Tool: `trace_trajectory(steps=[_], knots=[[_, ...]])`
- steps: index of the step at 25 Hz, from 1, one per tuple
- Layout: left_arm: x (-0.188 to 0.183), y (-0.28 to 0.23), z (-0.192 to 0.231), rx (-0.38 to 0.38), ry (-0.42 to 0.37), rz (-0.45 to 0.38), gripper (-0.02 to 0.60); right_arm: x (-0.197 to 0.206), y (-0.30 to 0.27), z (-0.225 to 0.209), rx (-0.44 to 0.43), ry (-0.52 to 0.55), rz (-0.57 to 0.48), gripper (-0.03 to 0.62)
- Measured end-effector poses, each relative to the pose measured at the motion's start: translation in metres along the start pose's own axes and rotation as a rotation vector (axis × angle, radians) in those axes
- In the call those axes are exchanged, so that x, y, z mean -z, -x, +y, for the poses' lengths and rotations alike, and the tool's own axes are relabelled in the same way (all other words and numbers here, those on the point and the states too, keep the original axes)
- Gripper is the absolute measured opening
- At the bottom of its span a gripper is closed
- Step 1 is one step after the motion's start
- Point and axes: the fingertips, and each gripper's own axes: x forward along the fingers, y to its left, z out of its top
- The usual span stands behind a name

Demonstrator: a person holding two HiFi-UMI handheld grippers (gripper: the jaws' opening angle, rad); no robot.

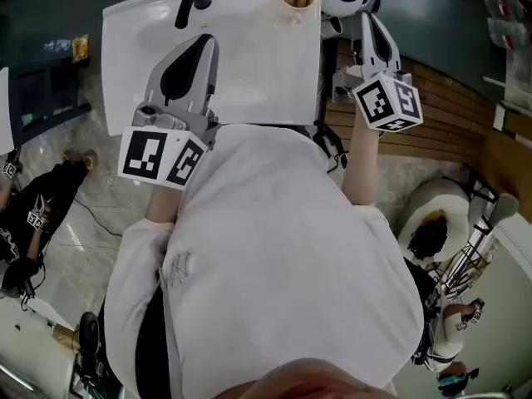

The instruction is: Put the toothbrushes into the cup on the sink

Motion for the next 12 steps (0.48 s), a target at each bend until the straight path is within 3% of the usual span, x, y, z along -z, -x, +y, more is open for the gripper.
trace_trajectory(steps=[6, 12], knots=[[-0.002, 0.009, -0.008, 0.008, 0.006, -0.009, -0.003, -0.057, 0.056, 0.018, 0.001, 0.026, -0.087, 0.011], [-0.002, 0.012, -0.015, 0.024, 0.002, -0.015, -0.003, -0.082, 0.109, 0.033, 0.027, 0.06, -0.128, 0.011]])
